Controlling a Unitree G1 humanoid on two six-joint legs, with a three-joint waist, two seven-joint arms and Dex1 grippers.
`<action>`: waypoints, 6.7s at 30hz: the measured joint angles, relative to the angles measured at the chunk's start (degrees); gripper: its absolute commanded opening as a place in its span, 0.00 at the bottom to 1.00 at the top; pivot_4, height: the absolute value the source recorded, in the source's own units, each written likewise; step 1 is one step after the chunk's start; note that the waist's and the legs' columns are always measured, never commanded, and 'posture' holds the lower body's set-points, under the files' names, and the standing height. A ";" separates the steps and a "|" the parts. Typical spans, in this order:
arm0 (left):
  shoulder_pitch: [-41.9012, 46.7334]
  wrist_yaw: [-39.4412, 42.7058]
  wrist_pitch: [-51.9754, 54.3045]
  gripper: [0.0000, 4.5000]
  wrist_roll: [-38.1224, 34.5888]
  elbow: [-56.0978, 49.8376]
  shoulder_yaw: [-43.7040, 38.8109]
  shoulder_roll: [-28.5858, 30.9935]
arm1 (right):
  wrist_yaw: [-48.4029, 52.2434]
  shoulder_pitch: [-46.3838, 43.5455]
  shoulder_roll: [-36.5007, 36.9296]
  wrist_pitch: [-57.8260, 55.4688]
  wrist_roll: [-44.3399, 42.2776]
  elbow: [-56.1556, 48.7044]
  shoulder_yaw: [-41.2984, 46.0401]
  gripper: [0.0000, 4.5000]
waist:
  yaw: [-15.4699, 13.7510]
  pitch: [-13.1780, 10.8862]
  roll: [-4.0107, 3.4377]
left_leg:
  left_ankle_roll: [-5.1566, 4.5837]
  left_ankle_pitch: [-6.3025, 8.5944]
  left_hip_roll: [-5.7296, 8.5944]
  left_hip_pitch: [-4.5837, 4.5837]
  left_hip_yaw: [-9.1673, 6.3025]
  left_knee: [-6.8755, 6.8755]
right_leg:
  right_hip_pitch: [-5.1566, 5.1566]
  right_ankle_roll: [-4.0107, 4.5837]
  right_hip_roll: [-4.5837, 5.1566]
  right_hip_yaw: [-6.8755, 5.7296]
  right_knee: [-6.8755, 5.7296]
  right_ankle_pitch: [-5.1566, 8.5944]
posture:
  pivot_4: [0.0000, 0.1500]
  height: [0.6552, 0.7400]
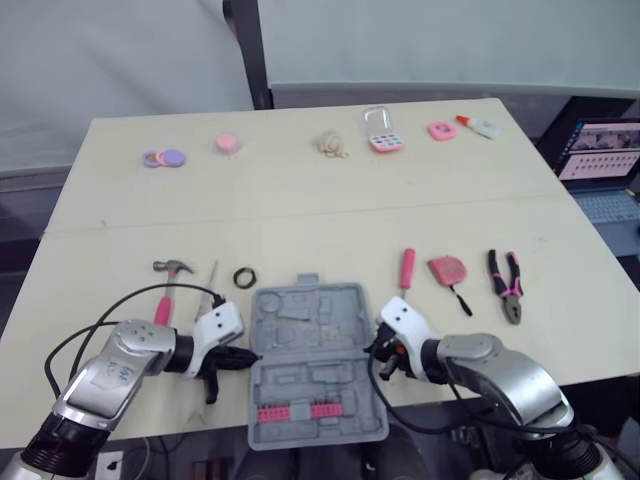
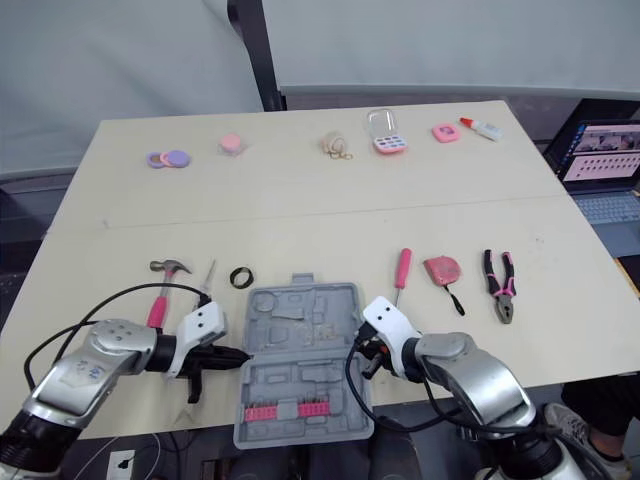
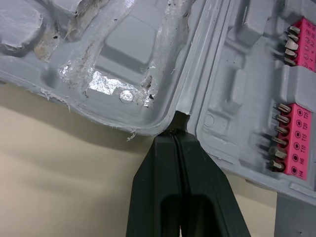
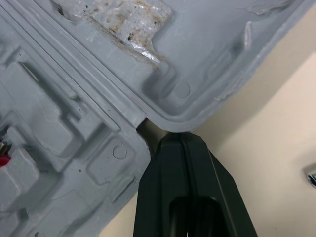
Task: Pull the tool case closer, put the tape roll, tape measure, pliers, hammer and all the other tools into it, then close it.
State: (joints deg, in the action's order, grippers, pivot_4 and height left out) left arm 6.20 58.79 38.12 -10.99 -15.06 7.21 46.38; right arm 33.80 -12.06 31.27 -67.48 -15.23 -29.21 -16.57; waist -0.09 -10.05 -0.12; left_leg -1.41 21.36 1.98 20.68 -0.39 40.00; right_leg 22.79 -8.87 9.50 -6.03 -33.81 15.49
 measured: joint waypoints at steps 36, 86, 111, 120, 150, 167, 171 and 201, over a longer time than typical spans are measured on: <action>-38.24 1.33 -4.16 1.00 -21.47 -3.48 -47.85 -6.62 | 20.06 34.10 16.29 13.41 -20.20 -10.13 45.20 0.99 | -1.47 -0.02 -0.02 | -0.18 0.49 -0.59 -0.36 0.46 0.02 | -0.33 0.08 0.00 0.16 0.38 0.05 | 1.00 0.87; -16.33 4.51 -14.27 1.00 -11.31 -2.11 -27.44 17.16 | 17.94 30.47 15.50 33.73 -21.21 -11.06 43.93 0.99 | -1.21 -0.09 -0.10 | -0.18 0.73 -0.77 -0.49 0.85 0.07 | -0.20 0.27 -0.17 -0.03 0.13 0.14 | 1.00 0.87; 48.59 27.18 -14.76 1.00 33.81 18.26 30.91 10.34 | 18.00 33.34 18.37 32.20 -23.15 -12.03 50.92 0.99 | -1.52 -0.27 0.11 | -0.17 0.64 -0.79 -0.43 1.66 0.26 | -0.16 0.25 -0.47 -0.11 0.05 0.13 | 1.00 0.87; 52.21 27.11 -22.68 1.00 37.05 29.76 32.96 2.20 | 17.95 42.45 12.87 33.90 -22.73 -15.69 54.02 0.99 | -2.24 -0.32 0.19 | -0.18 0.65 -0.79 -0.39 1.61 0.47 | -0.20 0.21 -0.46 -0.10 -0.02 0.11 | 1.00 0.87; 55.64 21.90 -36.95 1.00 44.54 51.83 33.97 -11.88 | 17.09 46.94 8.31 41.17 -18.77 -16.49 55.11 0.99 | -2.76 -0.32 0.19 | -0.33 0.73 -0.79 -0.33 1.62 0.79 | -0.19 0.20 -0.46 -0.10 -0.14 0.10 | 1.00 0.87; 56.86 19.92 -40.60 1.00 46.31 56.41 33.92 -13.83 | 15.46 47.03 5.89 41.23 -18.83 -18.40 54.14 0.99 | -2.74 -0.32 0.19 | -0.42 0.79 -0.79 -0.28 1.62 0.95 | -0.19 0.16 -0.45 -0.09 -0.17 0.08 | 1.00 0.87; 56.86 20.16 -40.82 0.88 46.62 56.58 33.92 -13.82 | 15.25 46.97 5.88 41.24 -18.82 -18.55 53.11 1.00 | -2.80 -0.32 0.19 | -0.42 0.79 -0.79 -0.28 1.63 0.96 | -0.19 0.15 -0.45 -0.09 -0.17 0.08 | 1.00 0.87; 49.40 27.20 0.16 0.01 42.43 21.60 25.01 -2.95 | 15.63 45.41 8.87 41.22 -19.11 -17.48 53.42 1.00 | -2.68 -0.30 0.16 | -0.41 0.81 -0.78 -0.29 1.09 1.03 | -0.23 0.15 -0.44 -0.05 -0.21 0.07 | 1.00 0.87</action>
State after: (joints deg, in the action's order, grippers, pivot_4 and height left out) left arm 55.60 85.99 38.28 31.44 6.54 32.22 43.44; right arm 49.43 33.35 40.14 -26.25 -34.34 -46.69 36.85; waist -2.77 -10.35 0.04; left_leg -1.82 22.17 1.20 20.40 0.70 41.03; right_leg 22.56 -8.72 9.06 -6.08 -34.02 15.56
